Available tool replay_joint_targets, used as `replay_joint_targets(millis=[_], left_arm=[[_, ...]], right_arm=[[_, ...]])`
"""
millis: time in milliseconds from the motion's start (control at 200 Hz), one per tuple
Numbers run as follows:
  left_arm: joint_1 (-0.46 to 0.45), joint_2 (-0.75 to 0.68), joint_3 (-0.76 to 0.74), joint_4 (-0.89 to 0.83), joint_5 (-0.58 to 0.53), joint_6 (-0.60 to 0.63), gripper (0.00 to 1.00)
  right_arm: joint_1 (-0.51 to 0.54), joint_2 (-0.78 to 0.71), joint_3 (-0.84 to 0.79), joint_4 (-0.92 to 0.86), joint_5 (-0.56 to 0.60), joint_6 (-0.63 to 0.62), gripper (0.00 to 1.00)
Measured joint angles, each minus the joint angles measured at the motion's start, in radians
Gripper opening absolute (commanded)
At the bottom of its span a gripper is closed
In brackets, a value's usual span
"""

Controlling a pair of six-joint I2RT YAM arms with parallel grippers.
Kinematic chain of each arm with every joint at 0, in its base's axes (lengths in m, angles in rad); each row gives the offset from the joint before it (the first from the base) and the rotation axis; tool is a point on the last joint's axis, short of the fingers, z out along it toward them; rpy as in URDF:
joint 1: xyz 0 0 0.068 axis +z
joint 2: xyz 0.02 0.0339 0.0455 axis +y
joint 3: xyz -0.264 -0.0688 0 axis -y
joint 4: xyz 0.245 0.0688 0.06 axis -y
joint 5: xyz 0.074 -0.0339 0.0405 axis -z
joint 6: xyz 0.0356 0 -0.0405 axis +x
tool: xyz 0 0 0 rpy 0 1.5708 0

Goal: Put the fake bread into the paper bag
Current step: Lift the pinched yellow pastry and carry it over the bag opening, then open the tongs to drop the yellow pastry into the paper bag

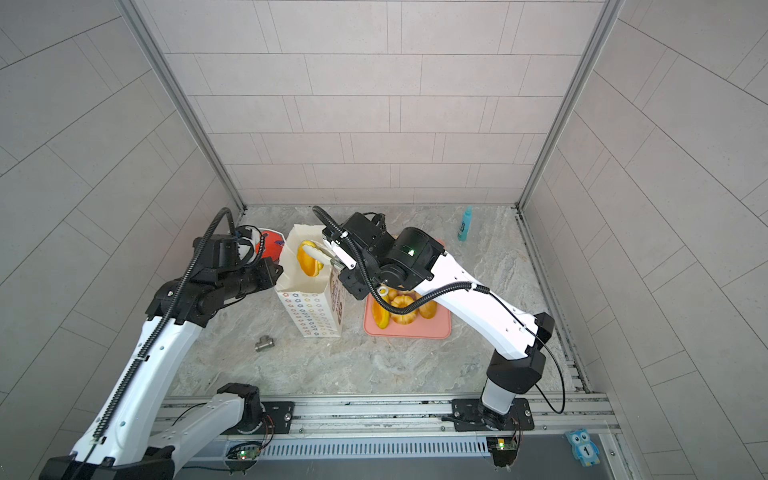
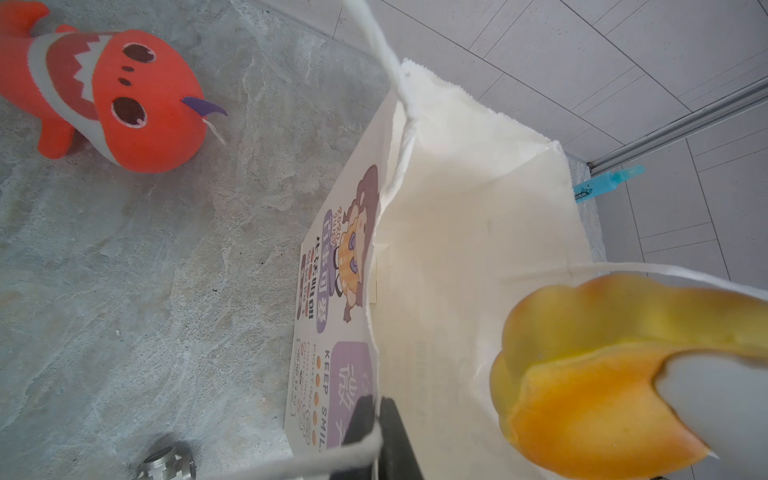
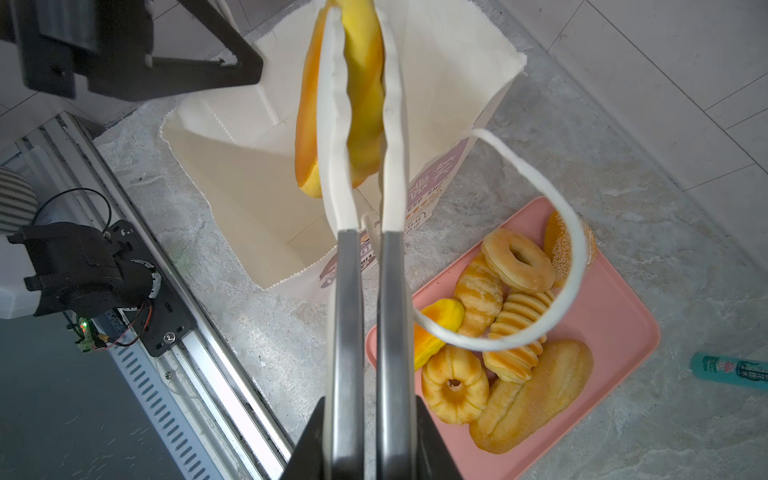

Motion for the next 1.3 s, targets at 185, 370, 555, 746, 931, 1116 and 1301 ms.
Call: replay_joint_targets(millis=[185, 370, 555, 746, 931, 1116, 1301], left_arm=[[0.000, -0.002, -0.004, 0.006, 0.000, 0.000, 0.09], [0.000, -0.002, -0.004, 0.006, 0.000, 0.000, 0.09], [0.000, -0.003, -0.004, 0.006, 0.000, -0.003, 0.09], [0.000, -0.005, -0.004, 0.006, 0.000, -0.003, 0.09], [0.000, -0.005, -0.004, 0.006, 0.000, -0.003, 0.09], [0.000, -0.005, -0.004, 0.006, 0.000, -0.003, 0.09], [0.000, -0.005, -0.004, 0.006, -0.003, -0.003, 0.09]], right_arm=[[0.000, 0.005, 0.000, -0.001, 0.006, -0.002, 0.17], [0.000, 0.005, -0.004, 0.000, 0.009, -0.002, 0.23], [0.000, 0.005, -0.005, 0.000, 0.009, -0.002, 0.30], [0.000, 0.005, -0.008, 0.002, 0.007, -0.005, 0.36], [0.000, 0.005, -0.008, 0.004, 0.002, -0.005, 0.40], [0.000, 0.005, -0.008, 0.011, -0.001, -0.003, 0.43], [0.000, 0.004, -0.008, 0.016, -0.003, -0.003, 0.43]])
